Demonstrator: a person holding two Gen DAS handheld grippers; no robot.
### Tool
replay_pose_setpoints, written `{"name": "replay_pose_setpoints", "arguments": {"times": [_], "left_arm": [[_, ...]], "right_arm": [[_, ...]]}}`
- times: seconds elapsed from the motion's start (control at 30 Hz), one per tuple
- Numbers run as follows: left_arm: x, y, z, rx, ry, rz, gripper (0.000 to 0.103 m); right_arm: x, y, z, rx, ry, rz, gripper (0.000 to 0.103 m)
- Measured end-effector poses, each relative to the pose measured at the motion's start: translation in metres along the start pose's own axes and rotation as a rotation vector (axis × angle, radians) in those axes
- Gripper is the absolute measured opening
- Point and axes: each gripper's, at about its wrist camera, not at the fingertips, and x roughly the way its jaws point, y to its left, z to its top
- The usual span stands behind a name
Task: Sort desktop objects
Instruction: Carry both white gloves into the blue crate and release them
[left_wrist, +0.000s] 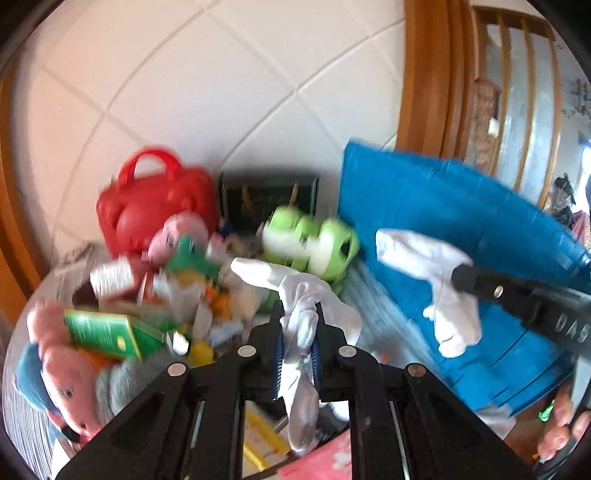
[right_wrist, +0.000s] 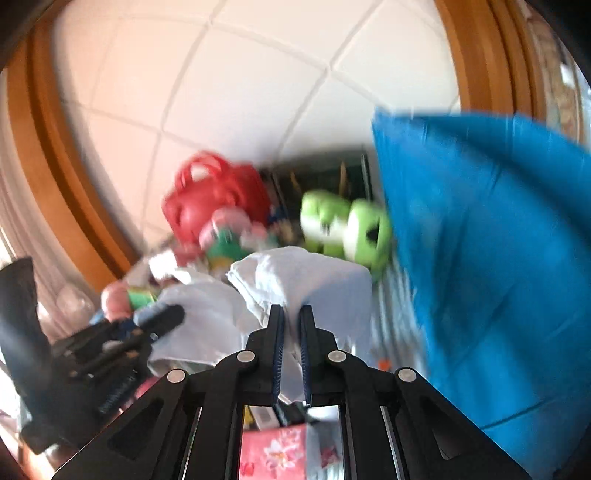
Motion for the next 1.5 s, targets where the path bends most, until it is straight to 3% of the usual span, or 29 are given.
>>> {"name": "replay_pose_setpoints", "arguments": {"times": [0.3,0.47,0.7,0.93,1.07,1.33,1.43,1.5], "left_arm": [[-0.04,-0.086,0.081,0.068,-0.152,-0.12,0.012],[-0.033,-0.156,0.116,0.138,-0.17,-0.196,0.012],[0.02,-0.248,0.146,0.259,-0.053,-0.277,0.012],[0.103,-0.312,0.15,0.322,0.218,-0.295,0.012],[0.134,-0.326,0.14,0.34,0.323,-0.268,0.012],[0.15,-0.335,0.126,0.362,0.393,-0.203,0.013],[0.155,-0.333,0.124,0.358,0.426,-0.172,0.022],[0.158,-0.33,0.122,0.357,0.437,-0.151,0.048]], "right_arm": [[-0.118,-0.036,0.078,-0.004,-0.224,-0.112,0.009],[-0.156,-0.081,0.108,-0.023,-0.242,-0.239,0.009],[-0.151,-0.164,0.132,-0.006,-0.113,-0.366,0.009],[-0.099,-0.247,0.124,0.042,0.144,-0.438,0.009],[-0.079,-0.277,0.116,0.044,0.248,-0.455,0.009],[-0.06,-0.305,0.109,0.036,0.35,-0.447,0.011],[-0.055,-0.308,0.109,0.021,0.373,-0.451,0.011],[-0.053,-0.308,0.111,0.012,0.384,-0.46,0.012]]}}
